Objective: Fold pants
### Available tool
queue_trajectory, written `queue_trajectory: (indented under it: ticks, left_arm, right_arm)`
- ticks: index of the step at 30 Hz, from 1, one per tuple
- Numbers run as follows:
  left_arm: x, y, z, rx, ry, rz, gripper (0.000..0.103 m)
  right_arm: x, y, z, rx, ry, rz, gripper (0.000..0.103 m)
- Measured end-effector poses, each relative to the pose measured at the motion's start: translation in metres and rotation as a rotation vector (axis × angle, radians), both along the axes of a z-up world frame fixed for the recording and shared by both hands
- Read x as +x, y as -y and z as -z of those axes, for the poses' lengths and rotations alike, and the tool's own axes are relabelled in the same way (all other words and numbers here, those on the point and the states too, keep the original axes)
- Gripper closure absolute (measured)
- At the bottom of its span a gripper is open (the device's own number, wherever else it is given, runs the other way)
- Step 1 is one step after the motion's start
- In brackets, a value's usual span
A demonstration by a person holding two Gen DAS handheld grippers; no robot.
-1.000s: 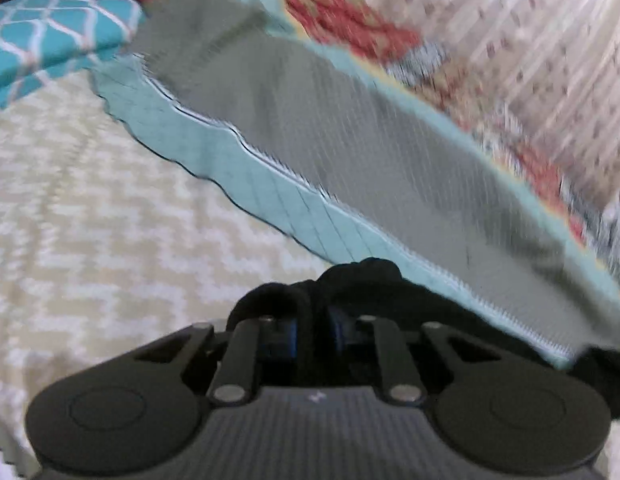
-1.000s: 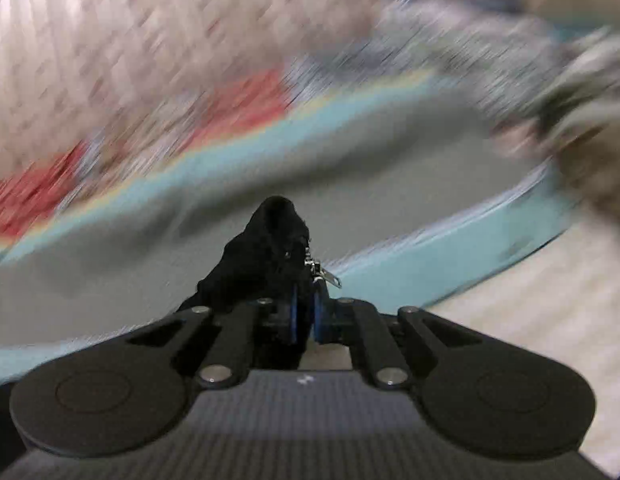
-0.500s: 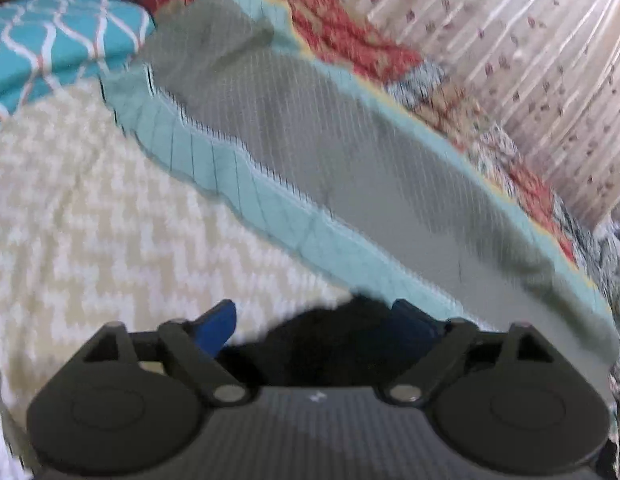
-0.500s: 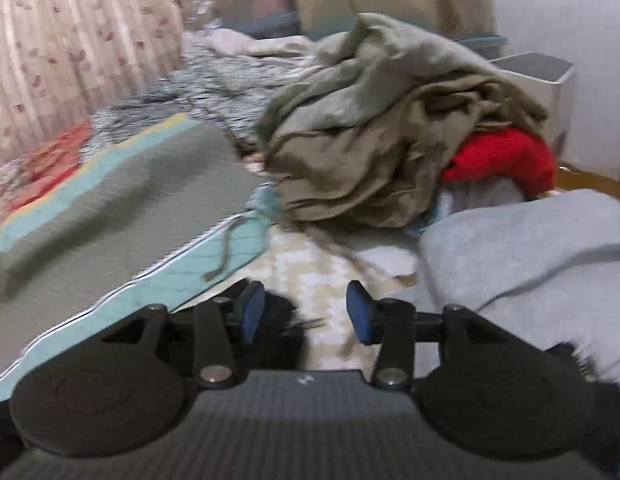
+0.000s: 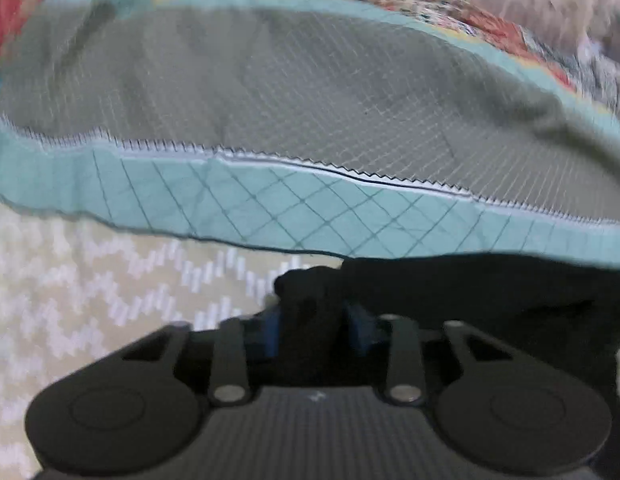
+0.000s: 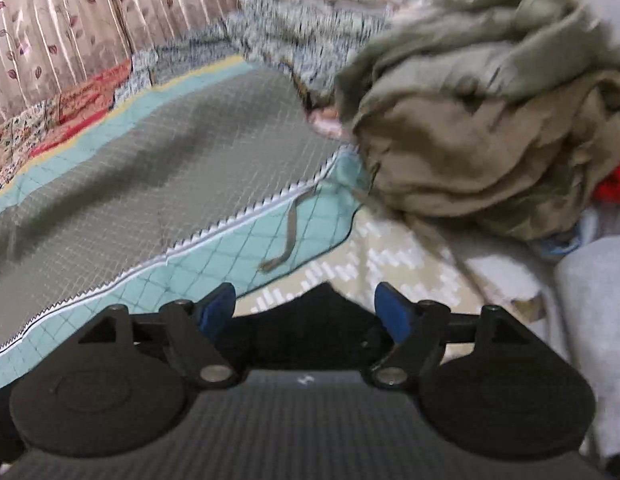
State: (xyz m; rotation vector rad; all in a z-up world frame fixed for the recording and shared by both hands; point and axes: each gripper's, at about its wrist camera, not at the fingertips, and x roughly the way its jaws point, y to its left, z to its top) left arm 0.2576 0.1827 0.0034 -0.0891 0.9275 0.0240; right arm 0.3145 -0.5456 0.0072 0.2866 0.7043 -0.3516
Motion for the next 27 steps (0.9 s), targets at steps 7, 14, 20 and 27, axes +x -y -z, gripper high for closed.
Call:
queue_trajectory:
  ticks: [7, 14, 20, 27]
  left_arm:
    - [-0.045, -0.006, -0.059, -0.053, 0.179, -0.051, 0.094]
    - [-0.113, -0.023, -0.136, -0.199, 0.447, -0.136, 0.094]
    - [-0.155, -0.032, -0.157, -0.296, 0.527, -0.166, 0.094]
    - [-0.143, -0.045, -0.14, -0.32, 0.472, -0.21, 0.094]
  right_arm:
    - [-0.015, -0.019, 0.0, -0.114, 0.013, -0.04, 0.078]
    - [-0.114, -0.017, -0.083, -0.093, 0.451, 0.1, 0.078]
    - [-0.168, -0.019, -0.136, -0.115, 0.617, 0.157, 0.078]
    - [-0.159, -0.035, -0.147, -0.205, 0.618, 0.092, 0.078]
